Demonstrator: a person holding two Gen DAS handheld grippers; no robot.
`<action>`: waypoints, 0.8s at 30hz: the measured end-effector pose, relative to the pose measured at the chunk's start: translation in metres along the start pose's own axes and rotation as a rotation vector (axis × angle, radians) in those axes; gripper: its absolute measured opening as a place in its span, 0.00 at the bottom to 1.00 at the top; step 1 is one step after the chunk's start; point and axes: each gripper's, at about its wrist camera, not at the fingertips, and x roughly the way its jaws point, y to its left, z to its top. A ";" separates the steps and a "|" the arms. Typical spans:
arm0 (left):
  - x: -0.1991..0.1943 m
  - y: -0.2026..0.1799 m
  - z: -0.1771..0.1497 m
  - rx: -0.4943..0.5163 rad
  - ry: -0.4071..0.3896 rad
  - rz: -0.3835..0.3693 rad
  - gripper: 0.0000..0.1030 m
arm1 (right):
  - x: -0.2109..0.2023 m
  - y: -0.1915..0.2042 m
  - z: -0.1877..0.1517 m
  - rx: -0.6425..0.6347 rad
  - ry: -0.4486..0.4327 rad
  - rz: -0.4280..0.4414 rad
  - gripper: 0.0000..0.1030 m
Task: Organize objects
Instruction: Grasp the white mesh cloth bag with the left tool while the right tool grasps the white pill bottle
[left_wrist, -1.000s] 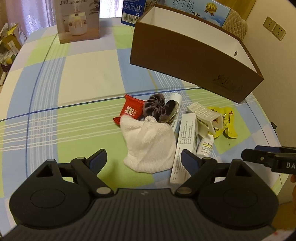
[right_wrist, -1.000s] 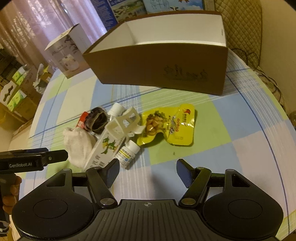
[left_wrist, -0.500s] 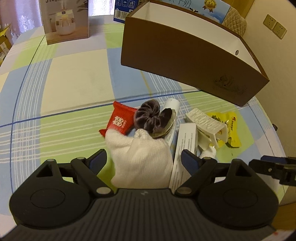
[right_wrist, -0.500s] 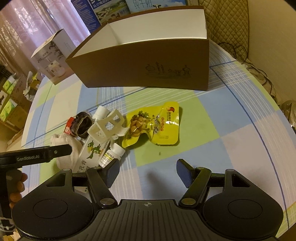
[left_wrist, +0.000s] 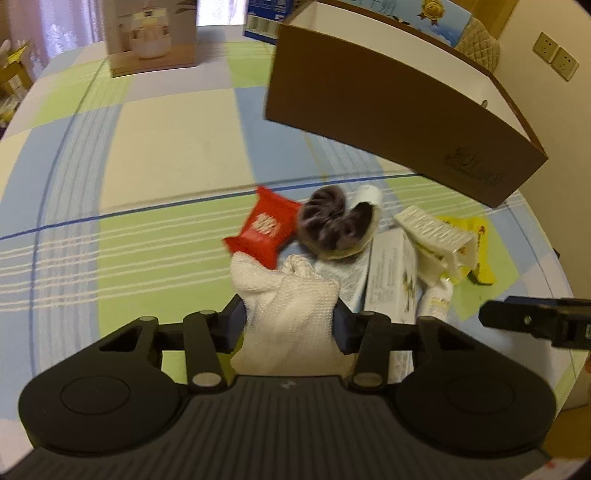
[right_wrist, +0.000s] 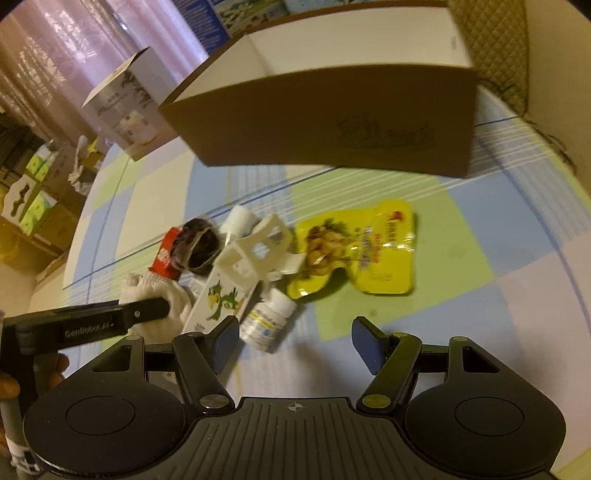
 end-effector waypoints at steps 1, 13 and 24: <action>-0.002 0.004 -0.002 -0.008 0.001 0.006 0.41 | 0.004 0.002 0.000 0.002 0.007 0.007 0.61; -0.017 0.049 -0.011 -0.115 0.009 0.084 0.42 | 0.043 0.014 0.008 0.051 0.059 -0.028 0.32; -0.009 0.043 -0.012 -0.088 0.010 0.098 0.50 | 0.037 0.024 -0.009 -0.193 0.109 -0.108 0.23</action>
